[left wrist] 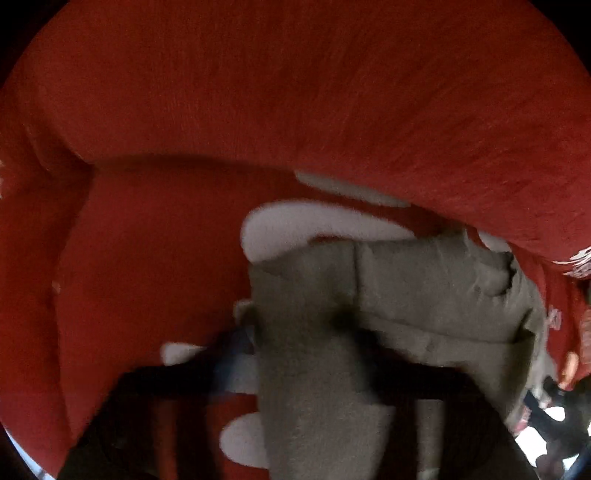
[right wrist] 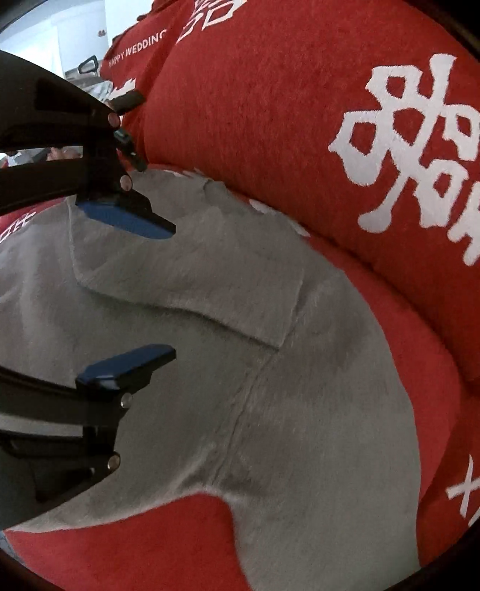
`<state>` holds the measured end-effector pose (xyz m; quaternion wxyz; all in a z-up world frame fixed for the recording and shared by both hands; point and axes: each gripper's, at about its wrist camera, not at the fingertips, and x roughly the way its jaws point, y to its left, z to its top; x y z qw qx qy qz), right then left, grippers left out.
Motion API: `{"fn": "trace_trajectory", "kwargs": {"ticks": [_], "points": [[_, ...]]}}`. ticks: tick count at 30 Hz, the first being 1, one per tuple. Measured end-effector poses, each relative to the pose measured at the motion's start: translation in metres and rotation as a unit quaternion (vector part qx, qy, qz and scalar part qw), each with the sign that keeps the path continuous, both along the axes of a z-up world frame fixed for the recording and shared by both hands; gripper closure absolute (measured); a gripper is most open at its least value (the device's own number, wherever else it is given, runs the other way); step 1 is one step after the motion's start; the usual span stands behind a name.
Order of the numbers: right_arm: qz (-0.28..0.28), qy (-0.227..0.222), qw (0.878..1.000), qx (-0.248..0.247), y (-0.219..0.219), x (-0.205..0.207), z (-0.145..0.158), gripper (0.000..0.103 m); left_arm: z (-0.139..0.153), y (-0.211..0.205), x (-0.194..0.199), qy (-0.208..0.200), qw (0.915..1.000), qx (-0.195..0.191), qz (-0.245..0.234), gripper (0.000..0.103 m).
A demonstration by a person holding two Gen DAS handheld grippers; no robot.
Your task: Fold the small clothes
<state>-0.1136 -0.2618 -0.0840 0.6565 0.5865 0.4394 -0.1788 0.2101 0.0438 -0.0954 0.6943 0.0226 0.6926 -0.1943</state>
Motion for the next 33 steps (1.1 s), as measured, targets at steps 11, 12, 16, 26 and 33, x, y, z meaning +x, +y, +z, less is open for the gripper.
{"fn": "trace_trajectory", "kwargs": {"ticks": [11,12,16,26,33], "points": [[0.004,-0.022,0.998,-0.058,-0.005,0.034,0.028,0.097,0.017,0.029,0.001,-0.024,0.999,-0.037,0.004,0.091],[-0.006,-0.014,0.998,-0.063,-0.008,0.029,0.028,0.097,0.015,0.032,0.003,-0.021,0.999,-0.039,0.007,0.091],[-0.022,0.059,0.996,-0.065,-0.019,0.005,-0.002,0.098,0.011,0.042,0.011,-0.031,0.9989,-0.031,0.016,0.093],[0.047,-0.03,0.998,0.025,0.061,0.034,0.012,0.05,0.043,0.094,0.011,-0.057,0.9982,-0.002,0.02,0.092],[0.152,-0.059,0.978,0.127,0.205,0.148,-0.033,0.06,0.047,0.12,-0.019,-0.063,0.9953,0.069,0.025,0.007]]}}
